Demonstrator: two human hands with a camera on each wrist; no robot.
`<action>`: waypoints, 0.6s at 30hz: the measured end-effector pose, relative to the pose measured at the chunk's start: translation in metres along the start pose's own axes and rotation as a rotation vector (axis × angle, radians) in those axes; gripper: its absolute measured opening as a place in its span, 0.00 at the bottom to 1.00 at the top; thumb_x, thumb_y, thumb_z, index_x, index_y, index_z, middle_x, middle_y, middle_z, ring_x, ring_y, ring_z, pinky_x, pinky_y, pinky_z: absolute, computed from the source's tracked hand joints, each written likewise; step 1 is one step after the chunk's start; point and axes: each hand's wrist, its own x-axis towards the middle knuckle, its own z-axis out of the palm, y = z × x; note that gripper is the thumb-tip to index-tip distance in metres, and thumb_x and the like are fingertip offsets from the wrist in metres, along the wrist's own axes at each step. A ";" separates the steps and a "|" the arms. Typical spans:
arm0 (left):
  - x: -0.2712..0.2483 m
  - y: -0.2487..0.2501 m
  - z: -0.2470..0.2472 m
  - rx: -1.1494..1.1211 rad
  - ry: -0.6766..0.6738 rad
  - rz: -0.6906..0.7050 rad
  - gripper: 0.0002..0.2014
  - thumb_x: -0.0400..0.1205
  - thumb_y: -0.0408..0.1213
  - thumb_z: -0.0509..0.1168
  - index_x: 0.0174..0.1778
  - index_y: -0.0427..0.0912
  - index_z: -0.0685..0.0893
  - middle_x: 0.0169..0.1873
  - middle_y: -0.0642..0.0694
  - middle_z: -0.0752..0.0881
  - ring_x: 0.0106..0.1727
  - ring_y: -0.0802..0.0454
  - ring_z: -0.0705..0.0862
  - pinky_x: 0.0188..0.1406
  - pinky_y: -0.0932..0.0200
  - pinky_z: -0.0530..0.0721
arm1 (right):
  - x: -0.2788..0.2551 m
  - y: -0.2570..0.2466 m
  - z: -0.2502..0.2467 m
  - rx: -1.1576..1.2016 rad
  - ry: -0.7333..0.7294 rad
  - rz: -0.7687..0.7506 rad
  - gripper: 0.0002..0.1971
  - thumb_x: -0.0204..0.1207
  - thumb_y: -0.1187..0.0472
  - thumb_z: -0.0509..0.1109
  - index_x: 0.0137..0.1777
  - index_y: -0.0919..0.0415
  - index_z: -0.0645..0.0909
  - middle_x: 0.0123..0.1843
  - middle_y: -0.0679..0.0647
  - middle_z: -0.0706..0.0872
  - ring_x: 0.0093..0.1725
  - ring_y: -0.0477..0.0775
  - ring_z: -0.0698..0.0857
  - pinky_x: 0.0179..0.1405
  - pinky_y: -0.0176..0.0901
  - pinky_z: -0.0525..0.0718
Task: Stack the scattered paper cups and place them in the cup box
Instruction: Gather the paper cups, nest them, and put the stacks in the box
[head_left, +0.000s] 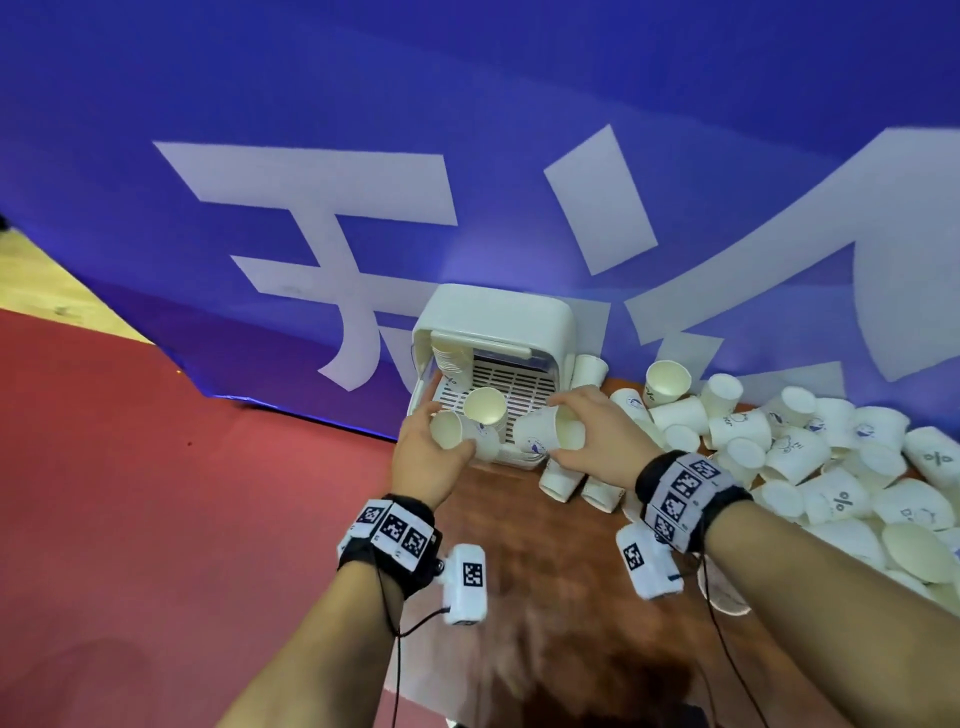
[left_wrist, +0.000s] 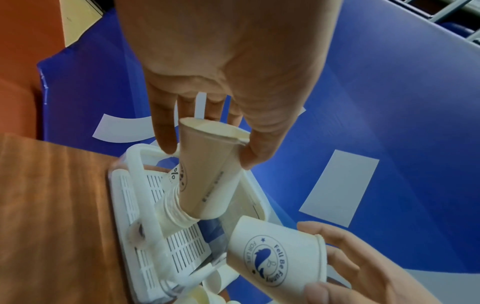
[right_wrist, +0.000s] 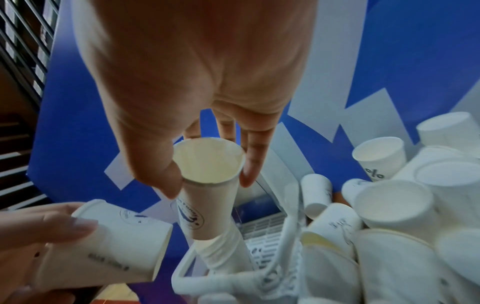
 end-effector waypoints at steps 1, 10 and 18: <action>0.006 0.000 -0.004 -0.002 -0.006 0.009 0.27 0.70 0.33 0.76 0.63 0.53 0.76 0.63 0.54 0.79 0.57 0.58 0.79 0.45 0.78 0.73 | 0.005 -0.003 -0.001 -0.002 0.001 -0.003 0.36 0.67 0.55 0.81 0.76 0.49 0.73 0.73 0.49 0.73 0.71 0.50 0.75 0.72 0.41 0.71; 0.061 -0.008 -0.009 0.040 -0.102 0.013 0.31 0.71 0.39 0.76 0.71 0.53 0.77 0.62 0.47 0.73 0.58 0.54 0.76 0.60 0.62 0.71 | 0.031 -0.012 -0.004 -0.036 0.079 0.039 0.38 0.69 0.55 0.79 0.79 0.48 0.69 0.72 0.48 0.76 0.70 0.49 0.76 0.64 0.36 0.71; 0.094 -0.020 0.009 0.069 -0.212 0.081 0.28 0.73 0.42 0.75 0.70 0.56 0.79 0.64 0.49 0.66 0.68 0.51 0.74 0.67 0.61 0.70 | 0.045 -0.011 -0.003 -0.029 0.100 0.119 0.35 0.70 0.52 0.79 0.75 0.43 0.69 0.61 0.46 0.76 0.60 0.50 0.77 0.55 0.39 0.72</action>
